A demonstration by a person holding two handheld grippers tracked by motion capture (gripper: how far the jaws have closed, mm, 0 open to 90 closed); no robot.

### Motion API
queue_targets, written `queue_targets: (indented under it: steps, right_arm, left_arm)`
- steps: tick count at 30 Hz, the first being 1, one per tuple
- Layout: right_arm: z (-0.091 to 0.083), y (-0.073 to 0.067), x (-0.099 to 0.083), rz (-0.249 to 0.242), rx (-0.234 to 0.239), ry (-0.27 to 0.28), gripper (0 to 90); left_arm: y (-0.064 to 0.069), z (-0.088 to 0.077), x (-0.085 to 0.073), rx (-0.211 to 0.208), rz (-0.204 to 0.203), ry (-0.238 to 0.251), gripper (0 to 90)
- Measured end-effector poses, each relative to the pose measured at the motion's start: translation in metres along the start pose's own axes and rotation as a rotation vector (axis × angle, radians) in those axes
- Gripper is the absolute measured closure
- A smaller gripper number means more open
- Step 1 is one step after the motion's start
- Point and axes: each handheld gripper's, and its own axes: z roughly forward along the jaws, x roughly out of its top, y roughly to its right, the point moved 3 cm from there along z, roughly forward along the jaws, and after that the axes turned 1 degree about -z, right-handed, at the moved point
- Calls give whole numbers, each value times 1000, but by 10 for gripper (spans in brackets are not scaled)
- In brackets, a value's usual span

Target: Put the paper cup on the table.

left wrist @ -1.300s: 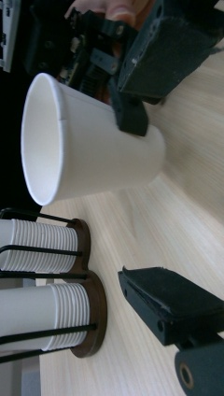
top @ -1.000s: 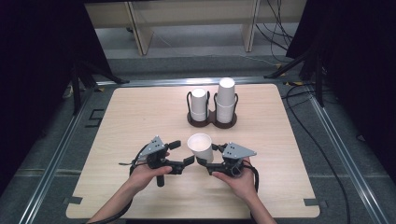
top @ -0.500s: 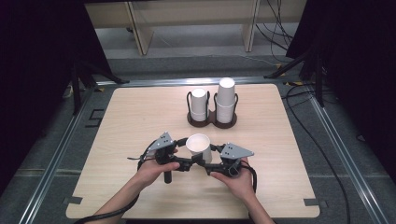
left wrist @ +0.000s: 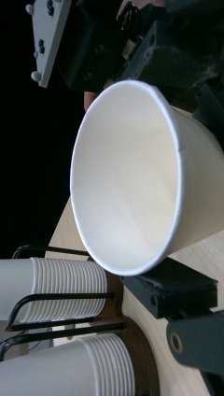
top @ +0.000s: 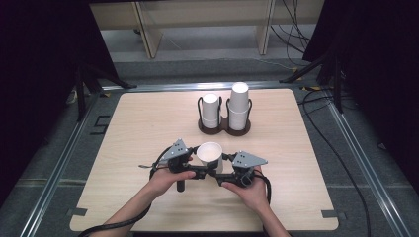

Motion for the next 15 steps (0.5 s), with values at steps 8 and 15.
queue_targets:
  steps: [8,15]
  right_arm:
    - [0,-3,-1,51,18,-44,268]
    - [-1,-1,-1,27,12,-40,262]
  left_arm:
    - [3,-4,1,25,39,-9,217]
    - [-3,-15,9,74,75,14,220]
